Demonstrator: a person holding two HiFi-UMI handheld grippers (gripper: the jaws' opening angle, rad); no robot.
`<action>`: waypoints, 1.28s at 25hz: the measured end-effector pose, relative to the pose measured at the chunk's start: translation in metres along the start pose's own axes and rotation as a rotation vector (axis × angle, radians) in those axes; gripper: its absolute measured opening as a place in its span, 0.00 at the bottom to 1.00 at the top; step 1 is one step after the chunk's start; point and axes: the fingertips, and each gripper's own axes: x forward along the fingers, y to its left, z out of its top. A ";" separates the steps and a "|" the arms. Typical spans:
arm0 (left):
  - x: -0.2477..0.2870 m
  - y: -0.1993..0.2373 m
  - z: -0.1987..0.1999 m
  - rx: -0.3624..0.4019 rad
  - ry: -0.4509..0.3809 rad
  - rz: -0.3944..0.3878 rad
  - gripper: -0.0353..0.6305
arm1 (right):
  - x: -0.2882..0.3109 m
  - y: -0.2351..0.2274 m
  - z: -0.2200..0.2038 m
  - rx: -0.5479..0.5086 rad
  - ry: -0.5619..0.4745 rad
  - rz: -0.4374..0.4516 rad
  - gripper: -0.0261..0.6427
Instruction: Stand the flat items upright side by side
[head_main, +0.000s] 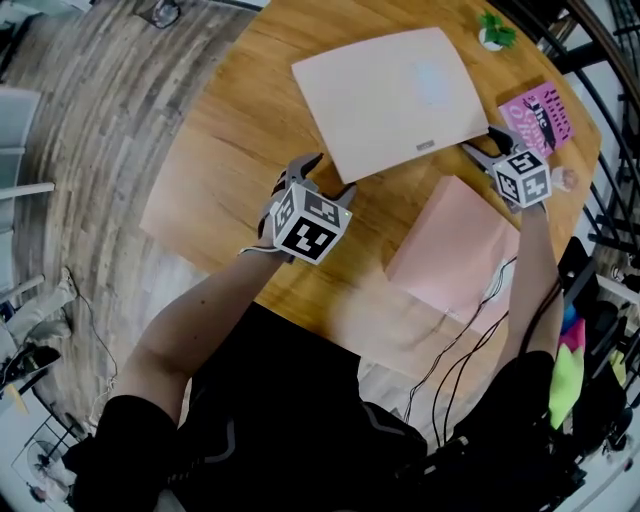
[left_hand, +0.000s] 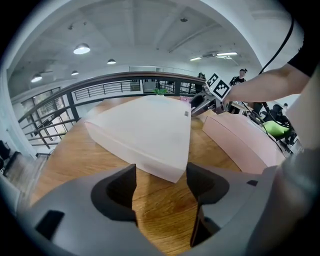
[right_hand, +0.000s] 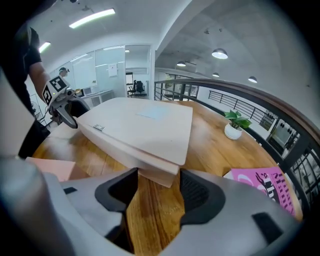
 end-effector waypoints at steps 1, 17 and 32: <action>0.001 -0.001 0.001 0.002 0.000 -0.004 0.54 | 0.000 0.001 0.001 -0.007 -0.002 0.001 0.44; 0.001 -0.005 -0.011 0.037 0.103 -0.049 0.41 | -0.076 0.020 0.074 -0.167 -0.092 -0.098 0.39; 0.007 -0.003 -0.029 0.118 0.246 -0.181 0.39 | -0.159 0.102 0.177 -0.390 -0.127 -0.180 0.36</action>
